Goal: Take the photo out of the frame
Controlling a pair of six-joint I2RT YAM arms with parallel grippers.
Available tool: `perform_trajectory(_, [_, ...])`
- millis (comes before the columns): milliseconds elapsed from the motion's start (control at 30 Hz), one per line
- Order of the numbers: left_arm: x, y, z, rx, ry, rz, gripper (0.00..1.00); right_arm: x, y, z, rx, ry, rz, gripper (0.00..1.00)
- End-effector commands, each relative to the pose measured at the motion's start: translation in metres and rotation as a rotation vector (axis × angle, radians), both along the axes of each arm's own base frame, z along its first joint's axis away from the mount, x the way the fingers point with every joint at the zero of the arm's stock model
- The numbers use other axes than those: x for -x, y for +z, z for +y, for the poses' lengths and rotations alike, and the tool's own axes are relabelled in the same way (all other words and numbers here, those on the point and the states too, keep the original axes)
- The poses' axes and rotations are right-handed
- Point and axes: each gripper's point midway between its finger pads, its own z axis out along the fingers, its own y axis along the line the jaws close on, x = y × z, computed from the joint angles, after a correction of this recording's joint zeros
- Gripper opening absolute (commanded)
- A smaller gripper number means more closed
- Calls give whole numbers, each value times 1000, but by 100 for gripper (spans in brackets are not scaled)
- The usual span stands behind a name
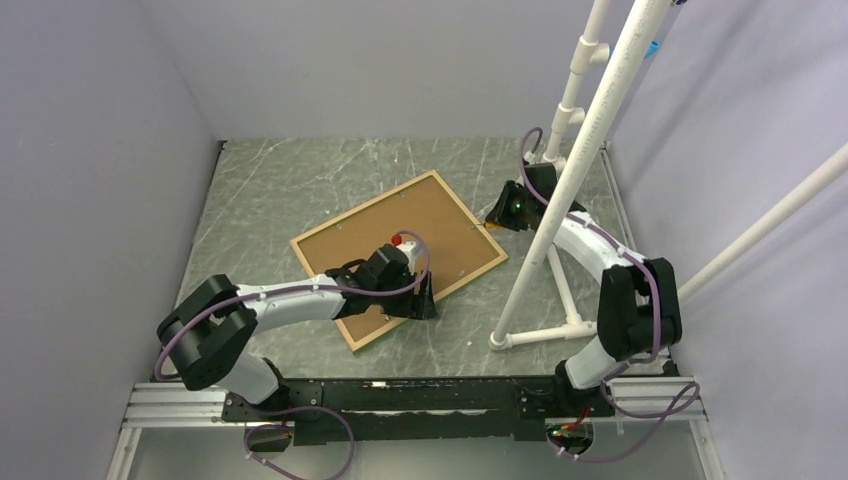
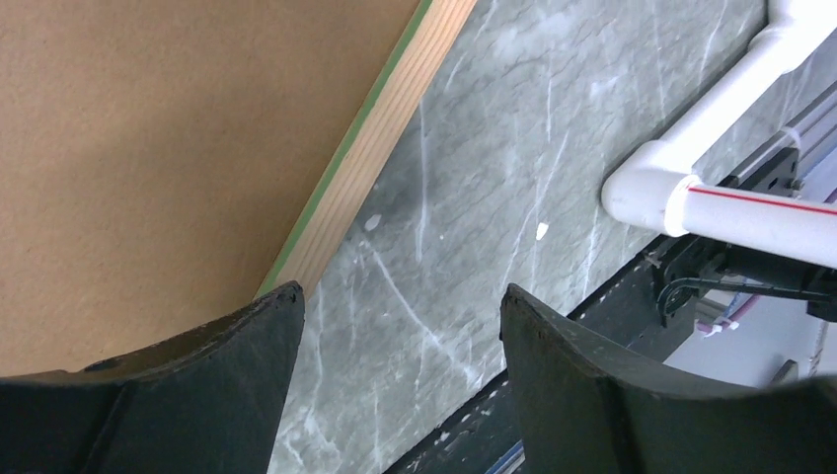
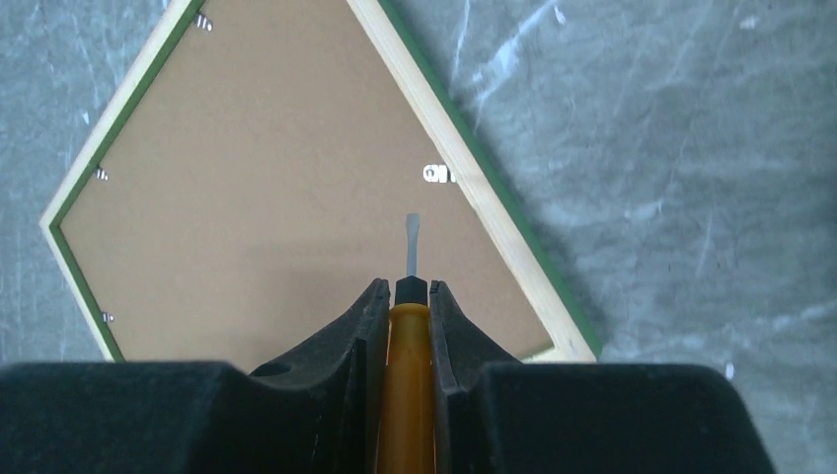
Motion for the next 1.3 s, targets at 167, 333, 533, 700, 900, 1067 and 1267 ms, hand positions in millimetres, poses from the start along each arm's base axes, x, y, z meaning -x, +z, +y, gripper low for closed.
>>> perform_trajectory(167, [6, -54, 46, -184, 122, 125, 81, -31, -9, 9, 41, 81, 55, 0])
perform_trajectory(333, [7, -62, 78, -238, 157, 118, 82, -30, -10, 12, 32, 93, 58, 0])
perform_trajectory(533, [5, -26, 70, -144, 55, 3, 81, -23, -14, 11, 32, 103, 68, 0])
perform_trajectory(700, [14, 28, 32, 23, -66, -69, 78, -20, -10, 11, 30, 108, 49, 0])
perform_trajectory(900, [34, 54, -16, 45, -179, -92, 79, -18, -10, 11, 28, 115, 41, 0])
perform_trajectory(1067, [37, 20, -29, -30, -208, 8, 78, -18, -8, 10, 30, 111, 28, 0])
perform_trajectory(1267, [21, -24, -18, -208, -139, 37, 79, -23, -1, 5, 57, 95, 11, 0])
